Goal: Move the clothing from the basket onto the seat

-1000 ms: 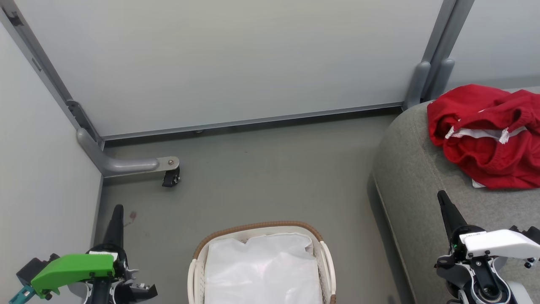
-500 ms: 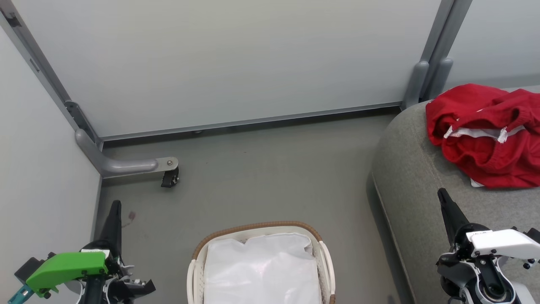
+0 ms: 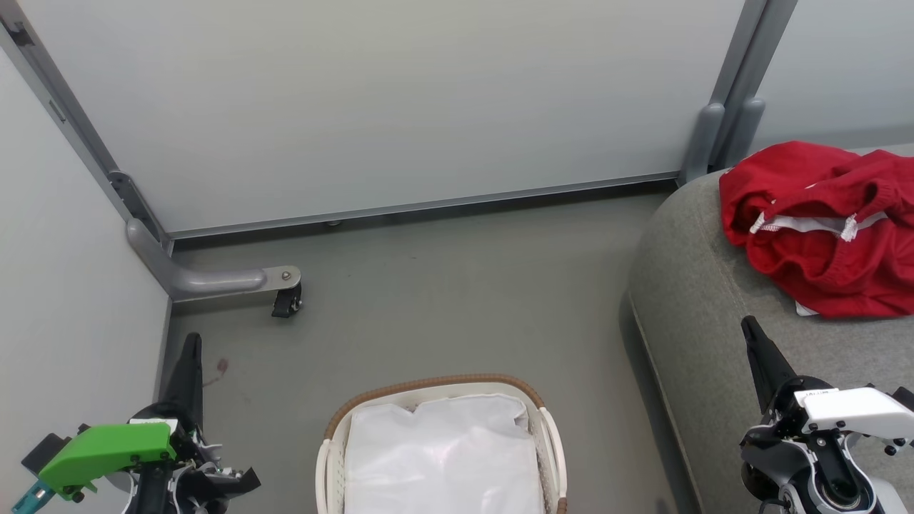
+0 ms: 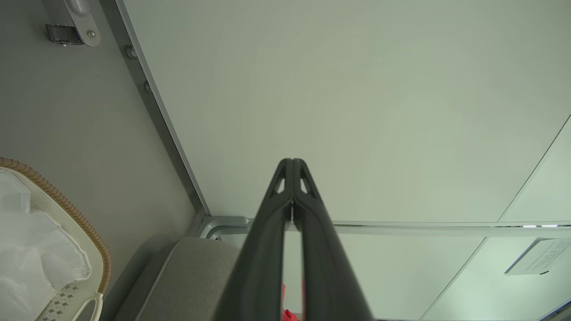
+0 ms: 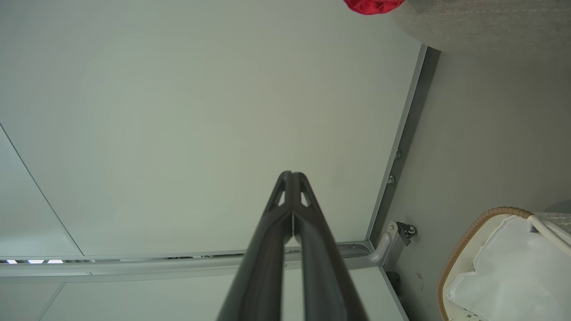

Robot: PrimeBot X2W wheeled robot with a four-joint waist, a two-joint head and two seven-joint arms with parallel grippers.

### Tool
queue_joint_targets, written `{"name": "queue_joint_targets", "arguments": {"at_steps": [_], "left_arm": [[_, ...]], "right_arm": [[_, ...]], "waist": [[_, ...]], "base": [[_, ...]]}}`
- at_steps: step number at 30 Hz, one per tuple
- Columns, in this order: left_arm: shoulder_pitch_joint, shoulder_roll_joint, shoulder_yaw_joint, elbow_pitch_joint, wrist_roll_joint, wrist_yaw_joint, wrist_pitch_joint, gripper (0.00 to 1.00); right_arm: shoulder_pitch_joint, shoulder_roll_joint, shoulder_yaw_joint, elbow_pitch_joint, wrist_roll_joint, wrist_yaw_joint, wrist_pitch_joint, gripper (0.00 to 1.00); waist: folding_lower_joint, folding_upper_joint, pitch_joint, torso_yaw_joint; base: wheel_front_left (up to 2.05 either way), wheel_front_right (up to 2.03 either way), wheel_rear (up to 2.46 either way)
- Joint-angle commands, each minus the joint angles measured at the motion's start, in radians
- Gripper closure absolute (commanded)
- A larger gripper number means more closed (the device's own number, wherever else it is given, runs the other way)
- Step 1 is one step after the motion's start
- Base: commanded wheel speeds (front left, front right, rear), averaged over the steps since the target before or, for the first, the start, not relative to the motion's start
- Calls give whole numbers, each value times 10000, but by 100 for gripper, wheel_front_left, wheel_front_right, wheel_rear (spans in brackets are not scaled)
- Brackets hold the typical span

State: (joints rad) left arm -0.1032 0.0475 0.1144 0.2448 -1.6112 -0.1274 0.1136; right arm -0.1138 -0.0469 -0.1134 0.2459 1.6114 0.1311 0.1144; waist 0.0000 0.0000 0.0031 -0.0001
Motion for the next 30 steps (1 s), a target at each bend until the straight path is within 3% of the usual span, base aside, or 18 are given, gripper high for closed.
{"name": "queue_joint_targets", "arguments": {"at_steps": [1,30], "left_arm": [[-106,51,23,-10,-32,-66,45,100],[-106,51,21,-13,-32,-66,43,100]], "right_arm": [[103,-63,-25,-39,29,-7,36,100],[102,-63,-23,-38,30,-7,33,100]], "waist": [[0,0,0,1],[0,0,0,1]], "base": [[0,0,0],[0,0,0]]}}
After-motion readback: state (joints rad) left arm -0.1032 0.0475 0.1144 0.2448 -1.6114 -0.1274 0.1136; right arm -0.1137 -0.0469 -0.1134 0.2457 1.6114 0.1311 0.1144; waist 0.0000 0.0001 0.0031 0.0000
